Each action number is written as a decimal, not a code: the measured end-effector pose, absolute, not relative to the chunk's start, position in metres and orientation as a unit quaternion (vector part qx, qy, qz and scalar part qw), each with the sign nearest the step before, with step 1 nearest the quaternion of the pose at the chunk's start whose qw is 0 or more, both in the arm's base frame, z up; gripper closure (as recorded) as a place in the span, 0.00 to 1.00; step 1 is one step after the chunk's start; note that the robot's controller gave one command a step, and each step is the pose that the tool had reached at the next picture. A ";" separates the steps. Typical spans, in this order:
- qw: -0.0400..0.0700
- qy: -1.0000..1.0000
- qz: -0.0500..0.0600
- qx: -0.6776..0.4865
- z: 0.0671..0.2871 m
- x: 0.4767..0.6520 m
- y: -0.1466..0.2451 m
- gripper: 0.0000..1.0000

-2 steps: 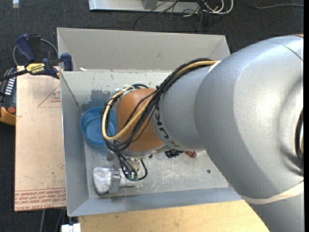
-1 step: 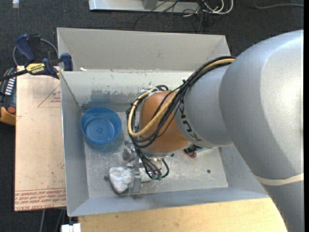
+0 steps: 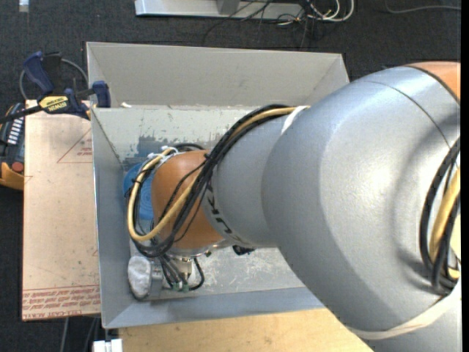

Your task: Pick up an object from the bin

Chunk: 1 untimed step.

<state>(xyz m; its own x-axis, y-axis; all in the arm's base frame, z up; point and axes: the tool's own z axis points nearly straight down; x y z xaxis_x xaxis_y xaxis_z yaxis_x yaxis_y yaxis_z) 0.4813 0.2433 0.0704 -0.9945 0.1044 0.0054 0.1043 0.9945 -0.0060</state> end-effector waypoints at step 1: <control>0.003 -0.999 0.003 -0.052 0.071 0.481 0.243 1.00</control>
Offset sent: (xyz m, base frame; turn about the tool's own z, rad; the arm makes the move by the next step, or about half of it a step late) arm 0.0001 0.0001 0.0474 0.0002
